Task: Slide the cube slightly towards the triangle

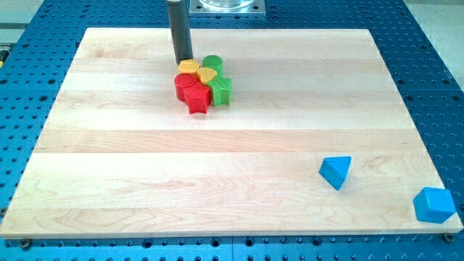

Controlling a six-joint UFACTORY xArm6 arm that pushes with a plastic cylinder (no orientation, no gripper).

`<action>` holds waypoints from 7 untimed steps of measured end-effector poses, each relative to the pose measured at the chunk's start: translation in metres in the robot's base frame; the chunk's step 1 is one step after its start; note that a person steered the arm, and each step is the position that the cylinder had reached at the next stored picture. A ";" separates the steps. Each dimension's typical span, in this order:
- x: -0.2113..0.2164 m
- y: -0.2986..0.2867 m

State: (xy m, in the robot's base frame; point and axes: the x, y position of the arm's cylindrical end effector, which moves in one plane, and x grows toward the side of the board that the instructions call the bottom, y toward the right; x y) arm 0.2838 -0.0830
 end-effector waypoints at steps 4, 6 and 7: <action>0.081 0.194; 0.196 0.317; 0.237 0.420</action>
State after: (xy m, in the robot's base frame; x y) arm 0.5206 0.3369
